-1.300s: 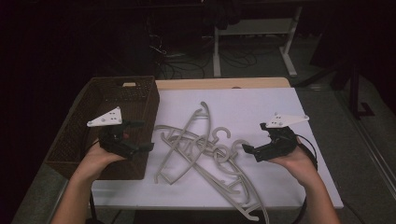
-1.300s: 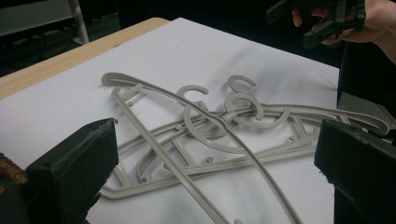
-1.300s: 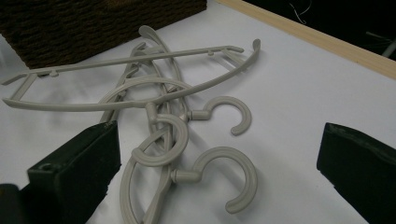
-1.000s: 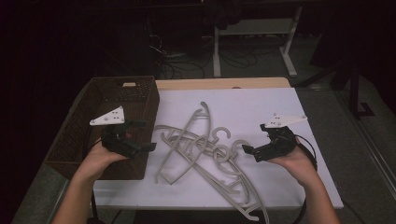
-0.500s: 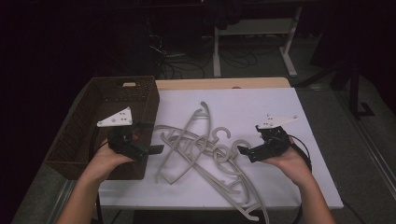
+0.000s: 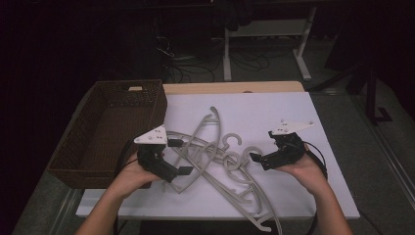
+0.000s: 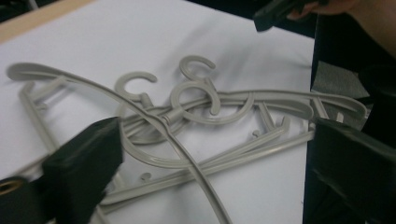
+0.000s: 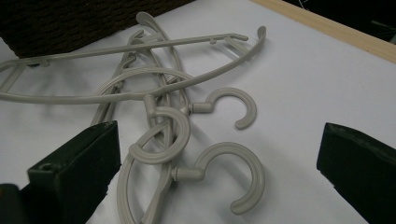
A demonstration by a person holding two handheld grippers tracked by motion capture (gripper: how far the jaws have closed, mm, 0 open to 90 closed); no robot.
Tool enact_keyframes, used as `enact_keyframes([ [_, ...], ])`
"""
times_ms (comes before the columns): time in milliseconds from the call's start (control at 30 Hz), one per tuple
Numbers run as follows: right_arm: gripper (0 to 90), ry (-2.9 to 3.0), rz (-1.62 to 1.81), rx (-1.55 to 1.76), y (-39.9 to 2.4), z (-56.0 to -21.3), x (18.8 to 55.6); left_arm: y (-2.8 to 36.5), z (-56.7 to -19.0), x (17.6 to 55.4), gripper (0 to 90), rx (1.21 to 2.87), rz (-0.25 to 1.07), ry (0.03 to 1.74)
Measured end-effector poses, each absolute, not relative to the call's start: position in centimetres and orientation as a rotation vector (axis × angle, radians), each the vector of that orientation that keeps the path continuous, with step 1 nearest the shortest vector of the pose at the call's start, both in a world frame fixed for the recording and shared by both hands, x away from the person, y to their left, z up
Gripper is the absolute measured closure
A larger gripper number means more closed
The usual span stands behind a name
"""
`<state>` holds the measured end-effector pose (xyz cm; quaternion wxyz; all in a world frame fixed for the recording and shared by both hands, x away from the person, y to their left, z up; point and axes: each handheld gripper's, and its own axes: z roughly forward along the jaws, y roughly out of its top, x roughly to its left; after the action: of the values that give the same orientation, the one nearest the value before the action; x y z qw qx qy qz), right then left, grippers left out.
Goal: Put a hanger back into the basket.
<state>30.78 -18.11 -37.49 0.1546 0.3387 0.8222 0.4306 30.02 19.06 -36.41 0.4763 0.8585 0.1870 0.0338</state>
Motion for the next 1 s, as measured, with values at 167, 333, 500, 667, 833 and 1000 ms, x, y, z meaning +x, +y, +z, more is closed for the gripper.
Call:
enact_keyframes([
  [167, 0.0, 2.358, 1.238, 0.968, -18.1, -37.5, 30.7, 18.0, -37.9, 30.1, 18.5, 2.146, 0.078, 0.481],
  [333, 0.0, 2.359, 1.242, 0.966, -18.1, -37.5, 30.7, 17.5, -39.5, 30.5, 53.2, 2.205, 0.096, 0.548],
  [500, 0.0, 2.362, 1.237, 0.963, -18.1, -37.5, 30.8, 17.1, -40.6, 30.8, 78.6, 2.259, 0.101, 0.611],
  [667, 0.0, 2.364, 1.238, 0.96, -18.1, -37.5, 30.8, 16.6, -41.4, 31.4, 90.0, 2.343, 0.124, 0.66],
  [833, 0.0, 2.363, 1.24, 0.958, -18.1, -37.5, 30.8, 15.9, -42.2, 31.5, 90.0, 2.413, 0.083, 0.656],
  [1000, 0.0, 2.361, 1.242, 0.964, -18.2, -37.5, 30.8, 14.7, -42.6, 31.3, 90.0, 2.438, 0.042, 0.63],
])
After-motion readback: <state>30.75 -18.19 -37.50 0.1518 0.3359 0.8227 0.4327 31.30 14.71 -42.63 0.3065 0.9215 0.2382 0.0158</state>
